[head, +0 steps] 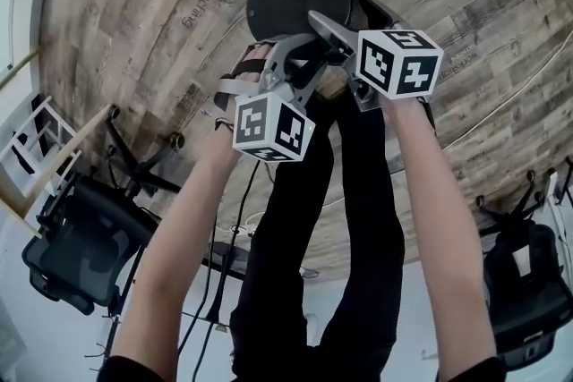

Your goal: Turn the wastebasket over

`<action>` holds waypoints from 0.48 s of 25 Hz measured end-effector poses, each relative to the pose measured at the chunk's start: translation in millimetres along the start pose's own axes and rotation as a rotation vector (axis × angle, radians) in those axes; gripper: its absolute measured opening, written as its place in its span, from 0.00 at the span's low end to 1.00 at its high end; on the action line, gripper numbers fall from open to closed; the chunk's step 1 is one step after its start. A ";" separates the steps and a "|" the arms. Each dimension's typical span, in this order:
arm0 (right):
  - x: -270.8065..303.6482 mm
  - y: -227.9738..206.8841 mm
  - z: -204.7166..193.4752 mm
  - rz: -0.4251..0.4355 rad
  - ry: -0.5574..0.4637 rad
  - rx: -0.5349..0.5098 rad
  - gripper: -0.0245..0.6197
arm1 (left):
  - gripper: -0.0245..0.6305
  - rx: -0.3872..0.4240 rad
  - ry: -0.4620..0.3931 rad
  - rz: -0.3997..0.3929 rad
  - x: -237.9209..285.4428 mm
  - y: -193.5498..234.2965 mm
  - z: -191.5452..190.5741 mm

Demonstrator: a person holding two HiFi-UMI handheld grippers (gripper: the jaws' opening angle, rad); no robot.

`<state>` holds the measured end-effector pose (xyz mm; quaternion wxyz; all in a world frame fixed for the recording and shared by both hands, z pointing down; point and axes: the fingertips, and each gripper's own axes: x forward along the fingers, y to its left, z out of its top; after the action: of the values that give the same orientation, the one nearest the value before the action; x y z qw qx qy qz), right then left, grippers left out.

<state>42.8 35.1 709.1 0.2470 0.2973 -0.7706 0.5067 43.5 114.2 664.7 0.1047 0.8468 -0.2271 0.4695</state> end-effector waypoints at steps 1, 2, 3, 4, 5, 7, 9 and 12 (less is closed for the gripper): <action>0.2 -1.9 -5.4 -0.016 0.008 -0.005 0.76 | 0.29 0.000 0.002 -0.013 0.5 -3.0 -2.0; 0.4 -4.1 -10.8 -0.032 0.016 -0.010 0.76 | 0.34 -0.006 0.008 -0.029 1.1 -6.1 -5.0; 0.4 -6.3 -15.9 -0.044 0.023 -0.012 0.76 | 0.39 -0.015 0.017 -0.047 1.7 -9.3 -8.5; 0.4 -8.4 -20.4 -0.052 0.029 -0.011 0.76 | 0.45 -0.023 0.027 -0.064 1.9 -12.7 -12.0; 0.5 -10.0 -24.1 -0.055 0.032 -0.004 0.75 | 0.48 -0.026 0.035 -0.075 1.6 -16.0 -15.5; 1.3 -11.3 -29.1 -0.051 0.031 0.022 0.74 | 0.48 -0.033 0.047 -0.081 -0.4 -19.9 -23.1; 4.2 -11.0 -35.8 -0.046 0.046 0.036 0.72 | 0.49 -0.050 0.069 -0.085 -2.2 -21.6 -33.3; 7.2 -14.4 -49.7 -0.085 0.084 0.015 0.57 | 0.50 -0.072 0.093 -0.083 -4.0 -23.6 -43.9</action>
<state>51.9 75.2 741.2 0.2983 0.3100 -0.7423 0.5137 20.3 153.1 685.7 0.1647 0.8284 -0.2035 0.4952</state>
